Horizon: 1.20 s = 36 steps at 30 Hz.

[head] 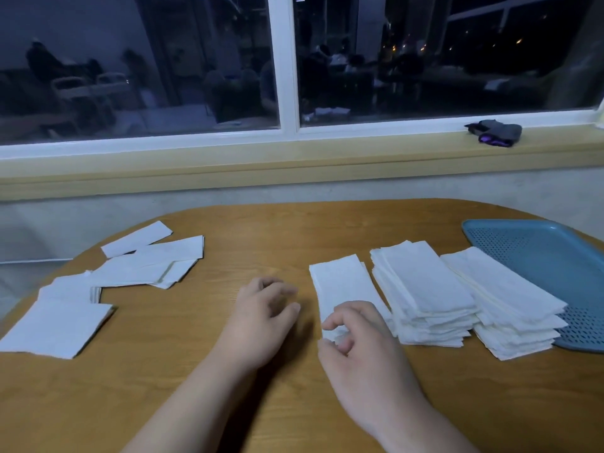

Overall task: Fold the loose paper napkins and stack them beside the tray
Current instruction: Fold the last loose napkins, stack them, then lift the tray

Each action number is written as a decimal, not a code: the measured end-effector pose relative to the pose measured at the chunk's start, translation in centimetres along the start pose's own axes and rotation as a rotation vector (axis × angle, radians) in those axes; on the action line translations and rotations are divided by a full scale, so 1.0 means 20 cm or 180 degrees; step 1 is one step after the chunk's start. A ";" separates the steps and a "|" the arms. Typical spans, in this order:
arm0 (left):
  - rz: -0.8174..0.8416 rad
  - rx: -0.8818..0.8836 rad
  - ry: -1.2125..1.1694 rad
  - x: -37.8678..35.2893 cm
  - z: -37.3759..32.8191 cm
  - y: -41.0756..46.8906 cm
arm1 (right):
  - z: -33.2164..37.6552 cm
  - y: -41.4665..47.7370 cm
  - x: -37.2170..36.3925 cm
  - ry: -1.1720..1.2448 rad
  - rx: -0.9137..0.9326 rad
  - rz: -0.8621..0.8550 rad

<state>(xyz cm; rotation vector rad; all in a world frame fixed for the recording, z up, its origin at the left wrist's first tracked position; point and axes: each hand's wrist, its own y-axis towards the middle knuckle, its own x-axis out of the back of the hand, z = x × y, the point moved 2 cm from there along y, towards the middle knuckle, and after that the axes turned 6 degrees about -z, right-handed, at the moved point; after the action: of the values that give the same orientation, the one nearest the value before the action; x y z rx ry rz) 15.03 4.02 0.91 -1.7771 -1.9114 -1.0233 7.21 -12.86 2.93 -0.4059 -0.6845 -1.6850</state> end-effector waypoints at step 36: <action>-0.1260 0.0892 0.0776 0.56 0.72 -0.05 | 0.45 1.08 -1.41 -0.0990 0.0741 0.0458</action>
<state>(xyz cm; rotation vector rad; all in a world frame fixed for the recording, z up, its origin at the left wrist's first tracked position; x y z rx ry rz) 15.49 22.00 -1.61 -1.0947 -2.1658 -0.9805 33.61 11.86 -2.44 -0.5431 -1.0434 -1.4003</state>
